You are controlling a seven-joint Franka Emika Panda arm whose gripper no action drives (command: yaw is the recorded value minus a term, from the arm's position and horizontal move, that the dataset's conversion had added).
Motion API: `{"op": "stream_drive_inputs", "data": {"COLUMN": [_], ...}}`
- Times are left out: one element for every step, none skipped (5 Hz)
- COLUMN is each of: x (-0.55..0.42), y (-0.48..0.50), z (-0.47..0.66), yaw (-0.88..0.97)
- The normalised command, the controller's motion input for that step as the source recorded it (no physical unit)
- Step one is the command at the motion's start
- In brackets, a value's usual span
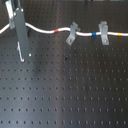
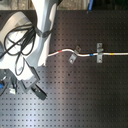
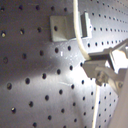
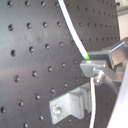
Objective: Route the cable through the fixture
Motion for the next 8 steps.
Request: {"op": "stream_drive_inputs", "data": {"x": [-0.205,-0.16,-0.145,0.0,-0.138,-0.217,-0.252,-0.282], "y": [0.128,0.176,0.241,0.0,-0.023,-0.066,-0.022,-0.017], "z": [-0.2,-0.21,-0.14,0.01,0.18,0.25,0.26,0.28], "yaw": [0.11,0.15,0.14,0.0,-0.11,-0.12,-0.12,-0.13]}}
